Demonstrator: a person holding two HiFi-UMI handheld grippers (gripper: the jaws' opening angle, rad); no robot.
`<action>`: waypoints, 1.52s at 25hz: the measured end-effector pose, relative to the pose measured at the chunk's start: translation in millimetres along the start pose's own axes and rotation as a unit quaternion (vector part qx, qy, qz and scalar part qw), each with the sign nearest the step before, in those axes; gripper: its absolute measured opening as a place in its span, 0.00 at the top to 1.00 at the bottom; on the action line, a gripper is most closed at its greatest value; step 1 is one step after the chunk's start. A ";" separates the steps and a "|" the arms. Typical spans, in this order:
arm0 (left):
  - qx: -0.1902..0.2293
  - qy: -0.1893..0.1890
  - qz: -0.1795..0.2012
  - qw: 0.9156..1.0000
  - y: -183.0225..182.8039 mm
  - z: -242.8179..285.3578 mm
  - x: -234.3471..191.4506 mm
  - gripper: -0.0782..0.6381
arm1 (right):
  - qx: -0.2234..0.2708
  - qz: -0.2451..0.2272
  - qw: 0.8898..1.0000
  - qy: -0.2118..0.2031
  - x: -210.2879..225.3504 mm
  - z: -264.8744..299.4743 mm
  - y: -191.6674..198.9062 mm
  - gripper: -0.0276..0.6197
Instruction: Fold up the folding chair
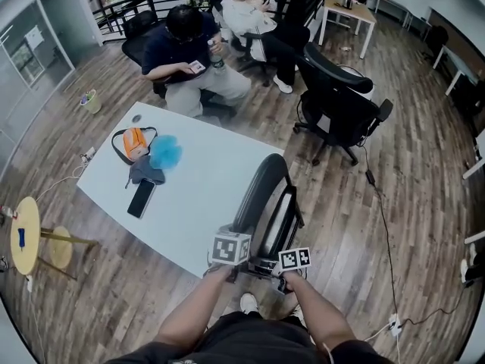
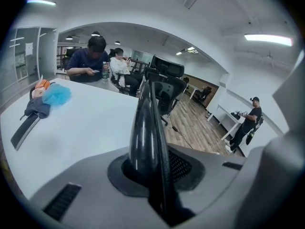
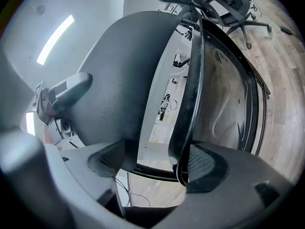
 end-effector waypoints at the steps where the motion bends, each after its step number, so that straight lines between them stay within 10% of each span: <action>1: 0.001 -0.002 -0.001 1.000 -0.6 -1.3 -2.2 0.79 | -0.003 0.000 1.000 0.000 1.0 2.4 0.2 0.34; 8: 0.007 -0.008 -0.003 1.000 0.8 -3.6 -4.6 0.78 | -0.008 -0.008 1.000 -0.008 1.6 5.8 0.0 0.34; 13: 0.100 -0.053 0.014 0.993 1.0 -38.2 -18.9 0.62 | 0.042 -0.044 0.997 0.043 4.9 -15.7 4.3 0.34; 22: 0.222 -0.082 0.106 0.966 12.0 -128.4 29.0 0.60 | 0.209 -0.157 0.960 0.102 -55.3 -161.0 32.0 0.34; 25: 0.241 -0.048 0.111 0.963 29.4 -142.6 80.7 0.62 | 0.255 -0.233 0.930 0.126 -97.9 -209.7 44.6 0.39; 31: 0.255 0.014 0.055 0.965 74.6 -155.3 193.0 0.81 | 0.300 -0.372 0.840 0.260 -165.9 -311.5 96.6 0.93; 35: 0.280 0.008 0.028 0.960 112.7 -157.1 248.9 0.88 | 0.318 -0.435 0.750 0.383 -191.6 -373.7 144.7 0.93; 38: 0.279 0.017 0.034 0.959 147.2 -152.7 289.1 0.88 | 0.328 -0.443 0.718 0.425 -199.0 -411.2 180.6 0.94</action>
Point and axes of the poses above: the fingertips, and each gripper's own axes: z forward along the fingers, x to its right, y out of its underside, the point moved 7 cm from there along -z, backward along the fingers, and after that the axes turned 12 degrees about -y, right-handed, at the moved point
